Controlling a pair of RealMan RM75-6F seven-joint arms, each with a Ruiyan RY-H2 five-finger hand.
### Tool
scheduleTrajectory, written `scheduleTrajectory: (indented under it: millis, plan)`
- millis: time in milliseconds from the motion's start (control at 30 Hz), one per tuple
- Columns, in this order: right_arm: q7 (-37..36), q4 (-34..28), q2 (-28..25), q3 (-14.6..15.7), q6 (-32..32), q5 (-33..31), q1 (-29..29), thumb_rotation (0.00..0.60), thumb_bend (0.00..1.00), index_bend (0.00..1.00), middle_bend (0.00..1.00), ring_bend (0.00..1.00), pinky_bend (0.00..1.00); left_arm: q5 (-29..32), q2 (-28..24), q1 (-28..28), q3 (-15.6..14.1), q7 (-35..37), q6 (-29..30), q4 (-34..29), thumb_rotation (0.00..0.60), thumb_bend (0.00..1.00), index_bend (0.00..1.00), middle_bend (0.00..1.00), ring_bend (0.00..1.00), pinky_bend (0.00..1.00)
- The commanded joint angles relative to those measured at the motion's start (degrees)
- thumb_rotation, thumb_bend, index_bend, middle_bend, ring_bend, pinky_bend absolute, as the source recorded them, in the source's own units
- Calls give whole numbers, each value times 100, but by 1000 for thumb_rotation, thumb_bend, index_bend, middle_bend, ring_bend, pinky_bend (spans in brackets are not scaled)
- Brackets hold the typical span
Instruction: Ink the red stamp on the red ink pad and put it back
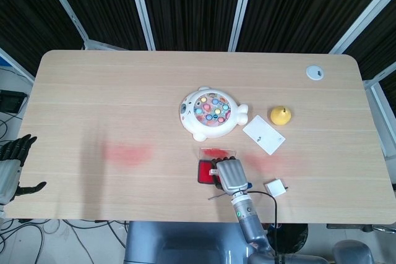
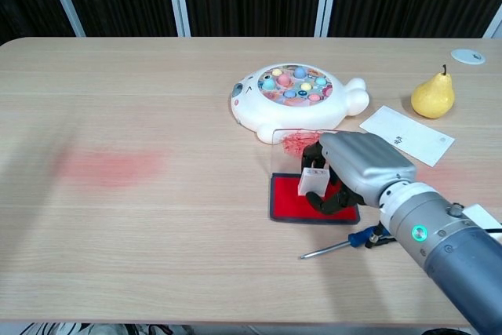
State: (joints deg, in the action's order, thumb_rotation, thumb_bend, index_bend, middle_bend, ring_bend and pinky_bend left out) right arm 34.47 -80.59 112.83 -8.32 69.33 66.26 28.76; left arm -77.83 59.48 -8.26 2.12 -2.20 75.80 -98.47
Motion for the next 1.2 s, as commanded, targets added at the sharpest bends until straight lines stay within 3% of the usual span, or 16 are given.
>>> scheduleTrajectory:
  millis: [33,300,667,867,1200]
  plan:
    - [22,-169,-90,-48,78,91,9,600,567,780,624,493,440,0,2,-1,-1,-4,-2,2,600,42,0,0,0,0]
    - [89,-683,-536,-173,256,258,-10,600,567,780,623,493,440,-7,8,9,-6,-37,22,8,600,42,0,0,0,0]
    - [-141,-1190,-1716,-43,421,318,-357,600,566,780,622,492,440,-34,53,49,-4,-167,142,-3,600,42,0,0,0,0]
    - [-599,-912,-1974,-11,316,171,-507,600,564,779,617,492,440,0,77,75,31,-209,221,-21,600,42,0,0,0,0]
    - [-1243,-144,-1731,-36,127,76,-560,600,548,779,610,482,440,-54,152,89,23,-370,296,44,600,42,0,0,0,0]
